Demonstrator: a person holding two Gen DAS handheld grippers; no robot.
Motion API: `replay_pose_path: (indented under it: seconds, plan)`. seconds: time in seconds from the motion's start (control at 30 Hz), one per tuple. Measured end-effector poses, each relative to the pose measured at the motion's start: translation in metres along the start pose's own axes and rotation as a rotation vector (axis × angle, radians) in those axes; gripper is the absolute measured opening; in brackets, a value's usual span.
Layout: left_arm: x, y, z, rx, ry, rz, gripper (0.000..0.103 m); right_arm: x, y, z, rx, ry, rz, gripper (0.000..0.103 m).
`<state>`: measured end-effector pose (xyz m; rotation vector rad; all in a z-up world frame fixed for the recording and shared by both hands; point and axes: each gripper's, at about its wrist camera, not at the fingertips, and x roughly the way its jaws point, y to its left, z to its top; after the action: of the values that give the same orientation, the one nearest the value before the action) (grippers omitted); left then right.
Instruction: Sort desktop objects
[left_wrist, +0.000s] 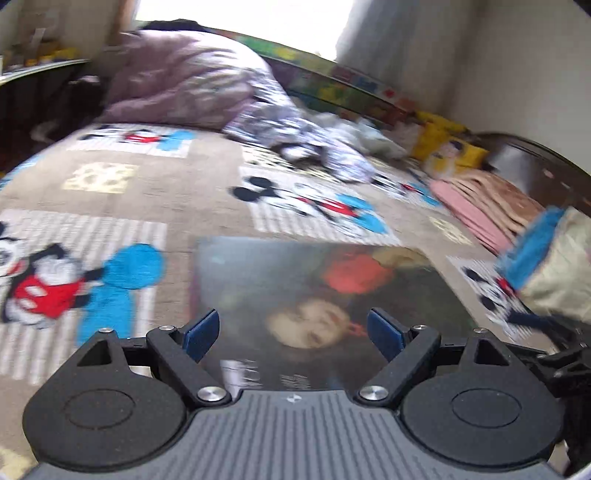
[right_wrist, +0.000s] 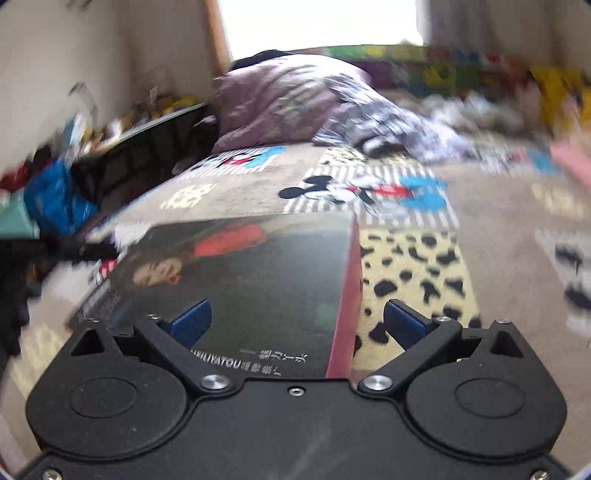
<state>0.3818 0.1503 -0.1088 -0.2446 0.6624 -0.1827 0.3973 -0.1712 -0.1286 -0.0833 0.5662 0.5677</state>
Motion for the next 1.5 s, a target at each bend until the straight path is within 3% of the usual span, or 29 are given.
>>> replay_pose_path:
  seconds: [0.13, 0.27, 0.43, 0.5, 0.63, 0.8, 0.9, 1.1, 1.5]
  plan:
    - [0.016, -0.021, -0.012, 0.116, 0.074, 0.042, 0.089, 0.002, 0.029, -0.007, -0.239, 0.035, 0.073, 0.101]
    - [0.013, -0.034, -0.013, 0.133, 0.135, 0.054, 0.093, 0.017, 0.035, -0.016, -0.261, 0.163, 0.12, 0.102]
    - [-0.013, -0.04, -0.011, 0.097, 0.208, 0.042, 0.094, 0.006, 0.028, -0.011, -0.217, 0.208, 0.133, 0.102]
    - [-0.035, -0.044, -0.006, 0.094, 0.168, 0.058, 0.094, -0.006, 0.03, -0.012, -0.235, 0.209, 0.107, 0.102]
    - [-0.083, -0.056, 0.004, 0.077, 0.044, 0.146, 0.094, -0.045, 0.05, -0.007, -0.337, 0.106, -0.004, 0.102]
    - [-0.132, -0.078, -0.002, 0.124, -0.048, 0.26, 0.094, -0.096, 0.062, 0.006, -0.282, 0.022, -0.076, 0.102]
    - [-0.157, -0.087, -0.009, 0.096, -0.087, 0.275, 0.094, -0.118, 0.071, 0.005, -0.28, 0.003, -0.105, 0.102]
    - [-0.194, -0.117, -0.031, 0.153, -0.123, 0.334, 0.094, -0.152, 0.078, 0.001, -0.24, -0.033, -0.159, 0.102]
    - [-0.235, -0.163, -0.079, 0.196, -0.146, 0.324, 0.094, -0.207, 0.09, -0.016, -0.161, -0.052, -0.161, 0.102]
